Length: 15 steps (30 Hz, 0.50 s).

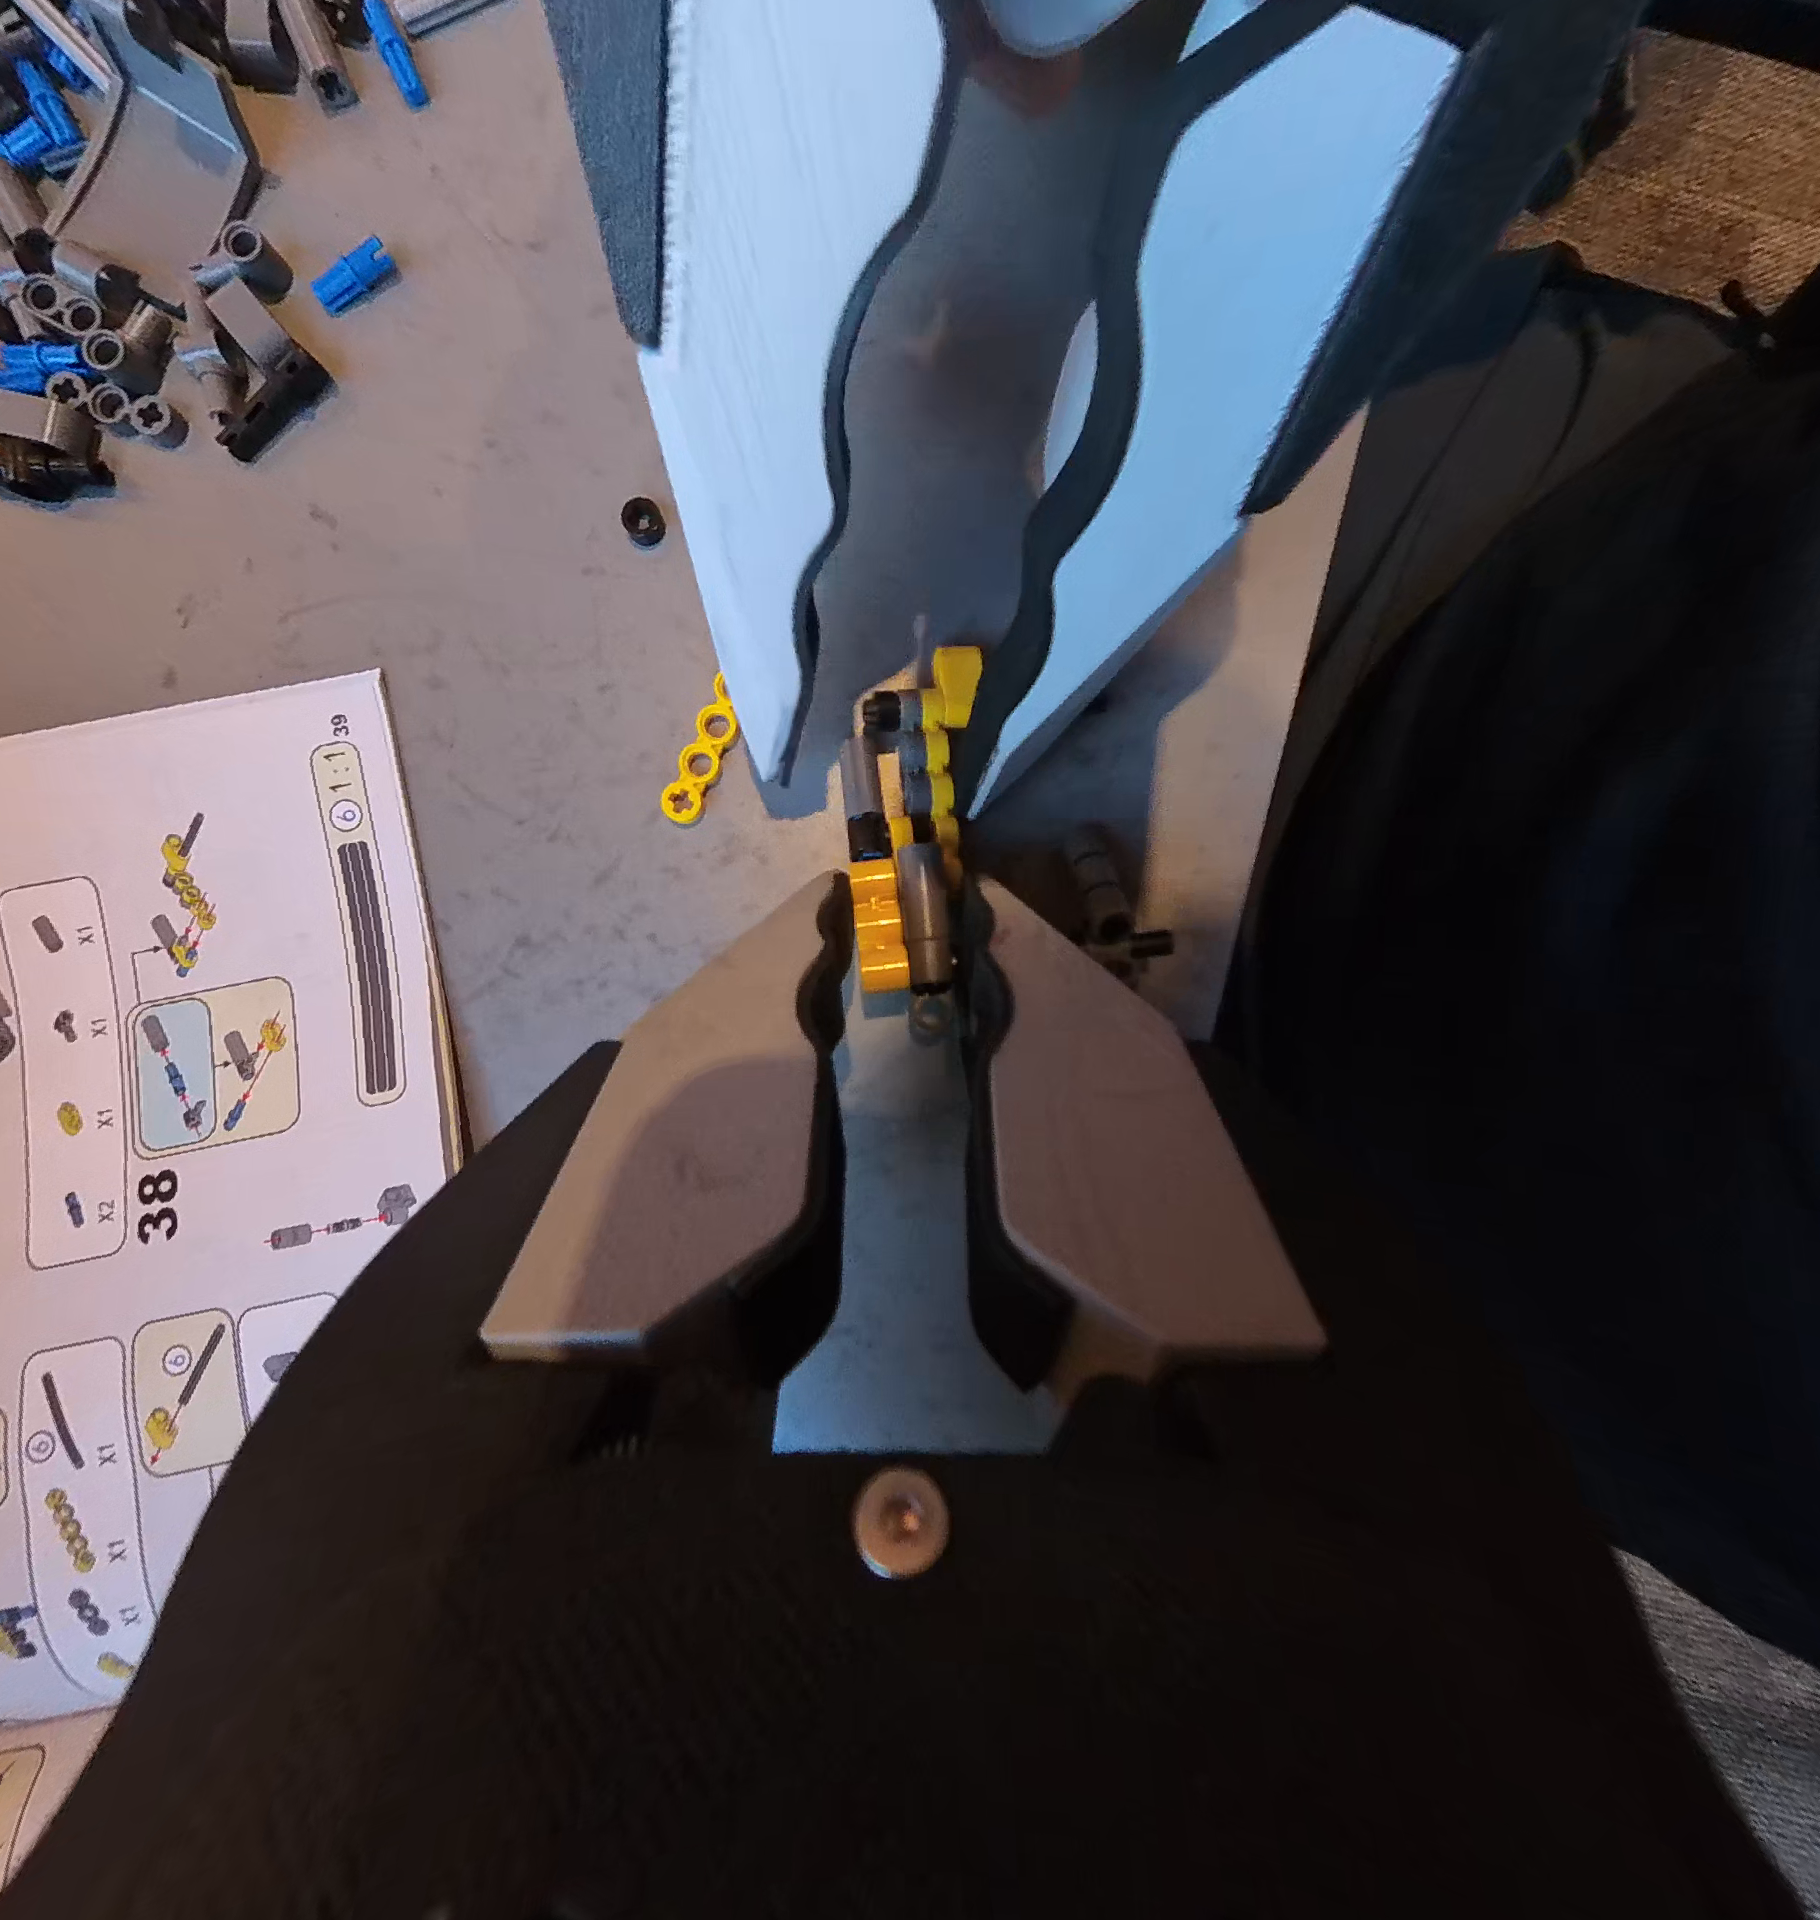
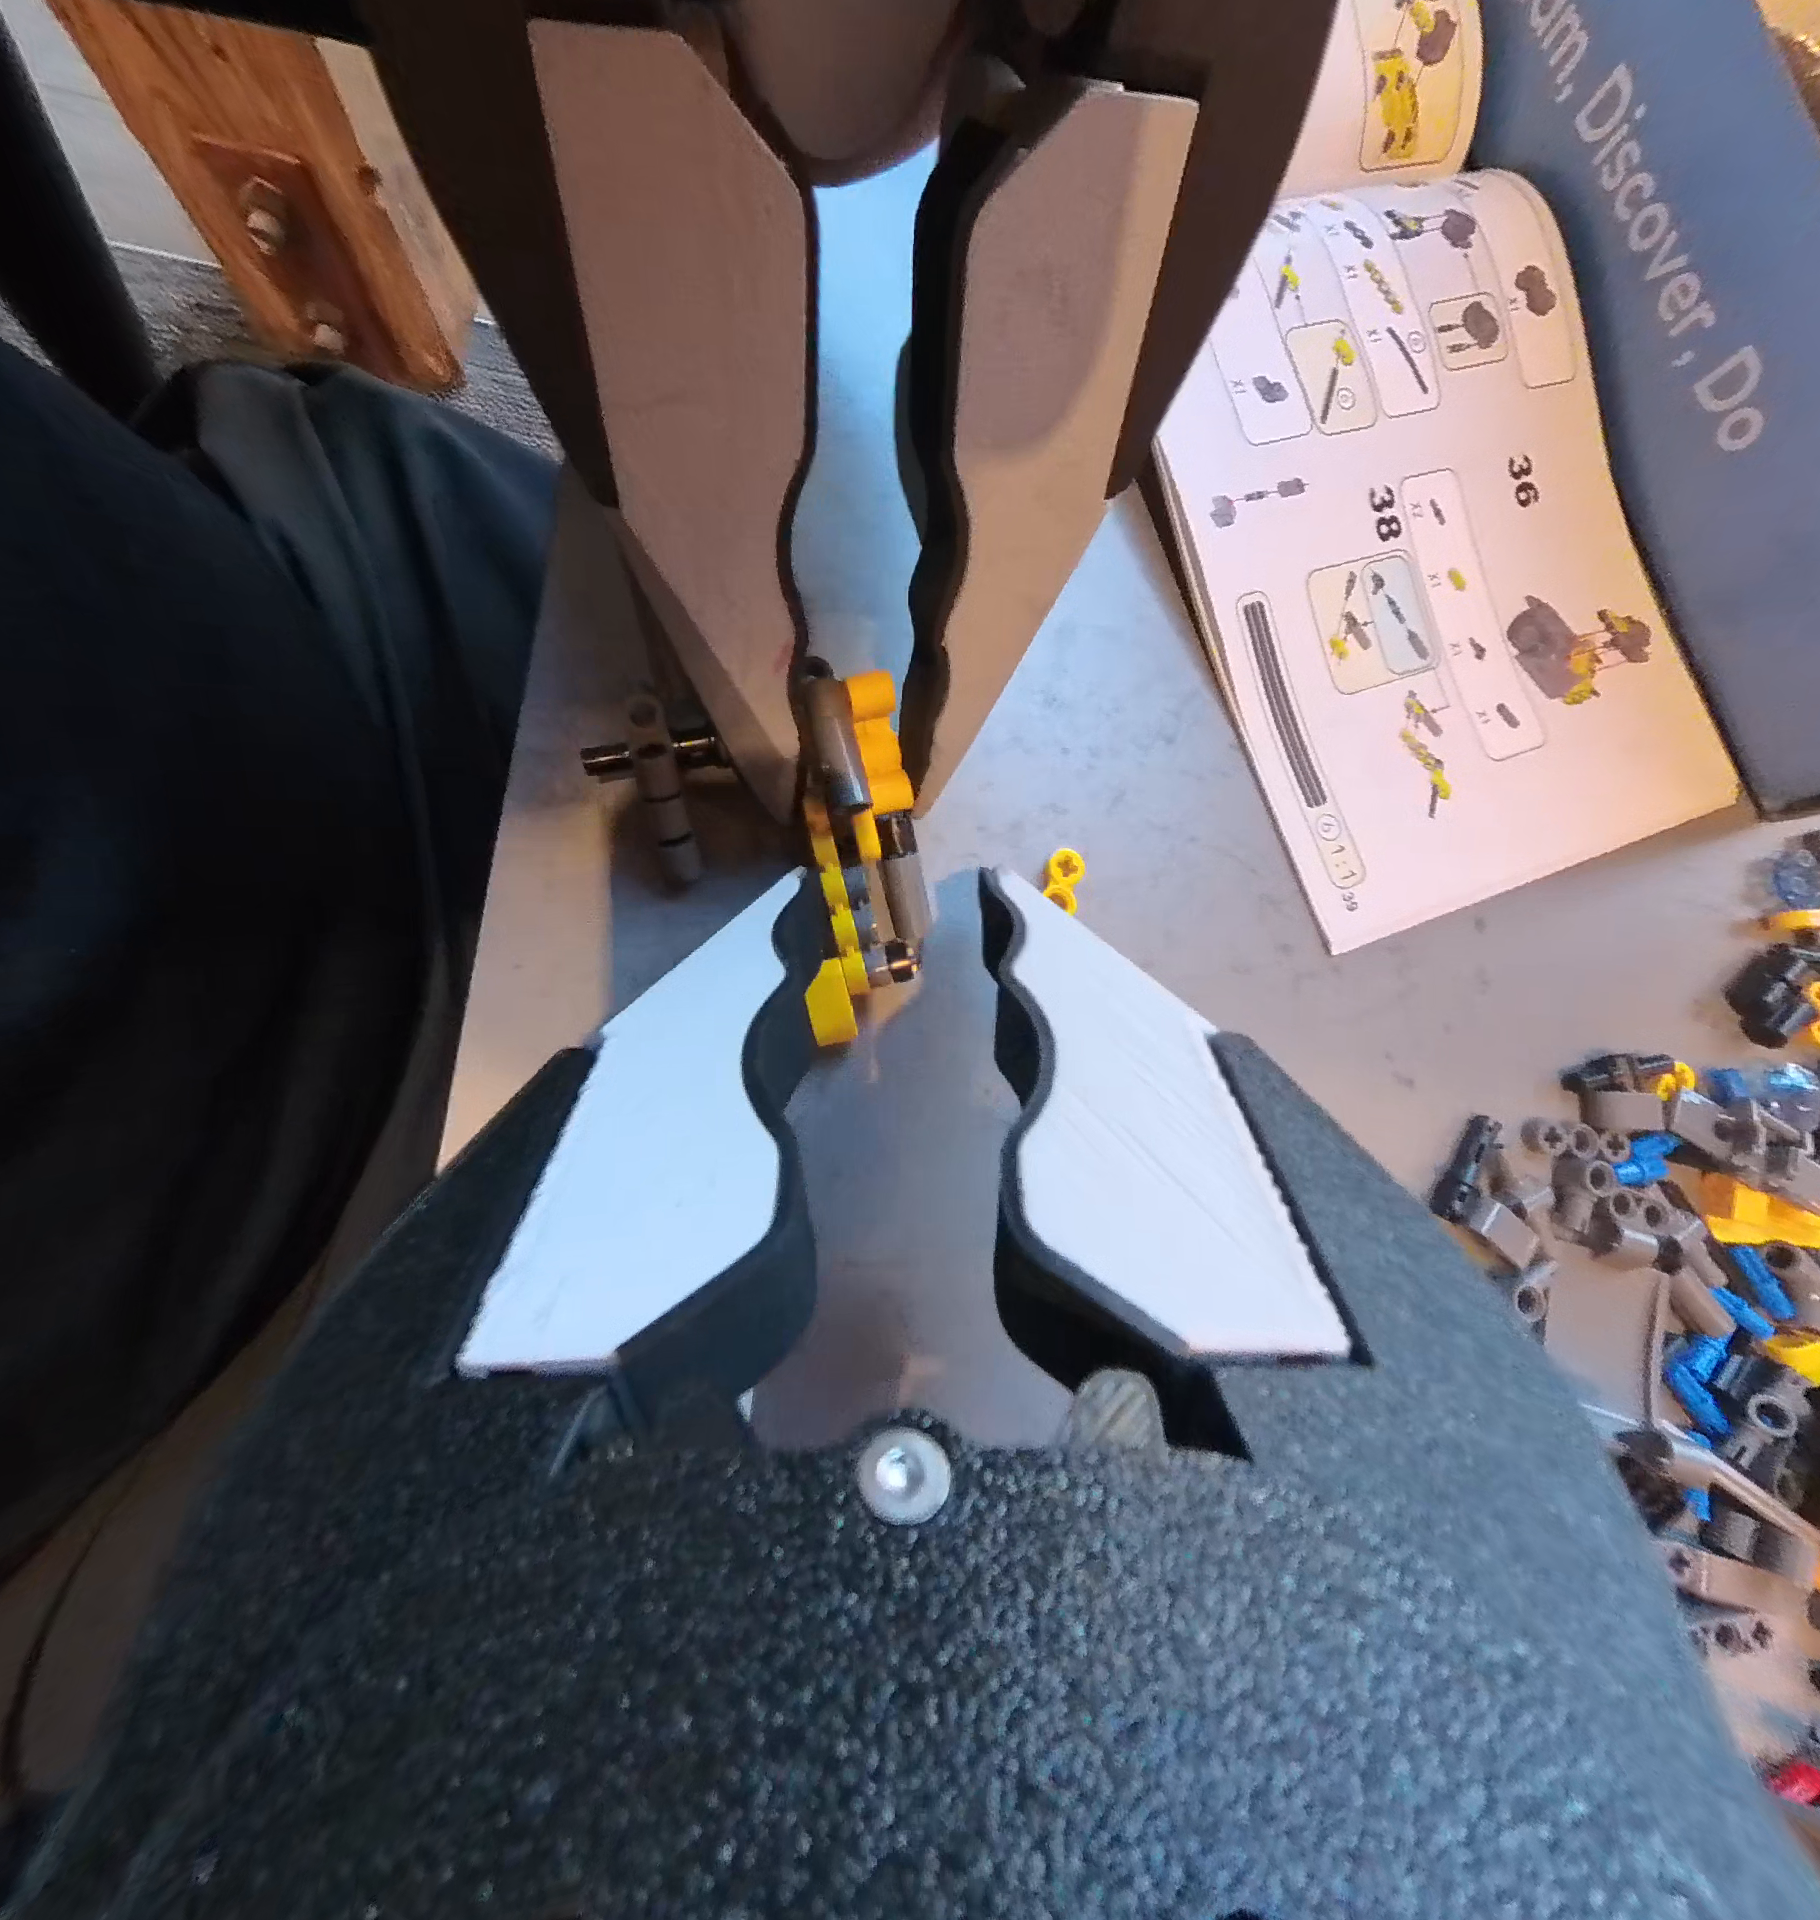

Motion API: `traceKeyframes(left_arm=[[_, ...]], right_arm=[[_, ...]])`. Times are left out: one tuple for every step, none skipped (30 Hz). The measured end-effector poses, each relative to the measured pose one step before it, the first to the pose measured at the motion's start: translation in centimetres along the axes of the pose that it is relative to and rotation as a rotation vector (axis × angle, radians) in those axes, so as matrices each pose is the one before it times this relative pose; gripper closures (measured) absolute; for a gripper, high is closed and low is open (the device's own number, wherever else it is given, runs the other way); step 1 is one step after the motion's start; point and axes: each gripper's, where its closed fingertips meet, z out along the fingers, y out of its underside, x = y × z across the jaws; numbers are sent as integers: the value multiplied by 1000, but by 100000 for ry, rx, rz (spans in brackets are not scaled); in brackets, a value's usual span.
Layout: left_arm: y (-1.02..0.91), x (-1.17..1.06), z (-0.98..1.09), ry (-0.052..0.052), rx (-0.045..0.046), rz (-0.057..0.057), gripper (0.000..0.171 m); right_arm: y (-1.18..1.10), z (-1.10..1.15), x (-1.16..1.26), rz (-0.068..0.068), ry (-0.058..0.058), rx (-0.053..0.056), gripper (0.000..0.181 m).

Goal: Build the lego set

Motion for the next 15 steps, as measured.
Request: traceKeyframes(left_arm=[[-12,17,-4,-123,86,461,153],[-62,71,25,101,260,428,153],[-88,114,52,198,360,355,153],[-106,72,53,-212,358,663,153],[-40,-27,16,-612,-34,744,153],[4,-154,-24,-1046,-159,372,153],[19,-99,-27,-623,89,127,153],[7,-6,-15,90,471,-135,153],[-14,-4,-8,64,705,16,153],[-16,8,-32,-198,665,604,153],[-4,5,-28,-345,545,1070,153],[-2,-19,-25,-399,379,692,153],[-3,-53,-29,-402,181,363,153],[12,-43,-14,-327,128,508,153],[-6,-59,-21,-351,342,669,153]], right_arm=[[-35,37,-98,-1085,-698,318,152],[-95,46,-124,-1642,-697,378,152],[-118,90,-181,-1835,-1101,408,153],[-97,119,-165,-1716,-1194,204,154],[-18,146,-184,-1267,-1404,-159,158],[29,134,-53,-269,-908,-358,161],[6,86,79,426,-217,-37,161],[-5,19,24,312,-445,419,161],[-9,-1,-6,231,-473,673,161],[-28,-1,-14,327,-479,918,161],[-21,30,-30,738,-777,920,161],[-6,21,-3,1172,-885,365,161],[2,25,30,1064,-566,-114,161],[-7,17,30,358,-96,-180,161],[-16,5,35,-287,283,-112,162]])
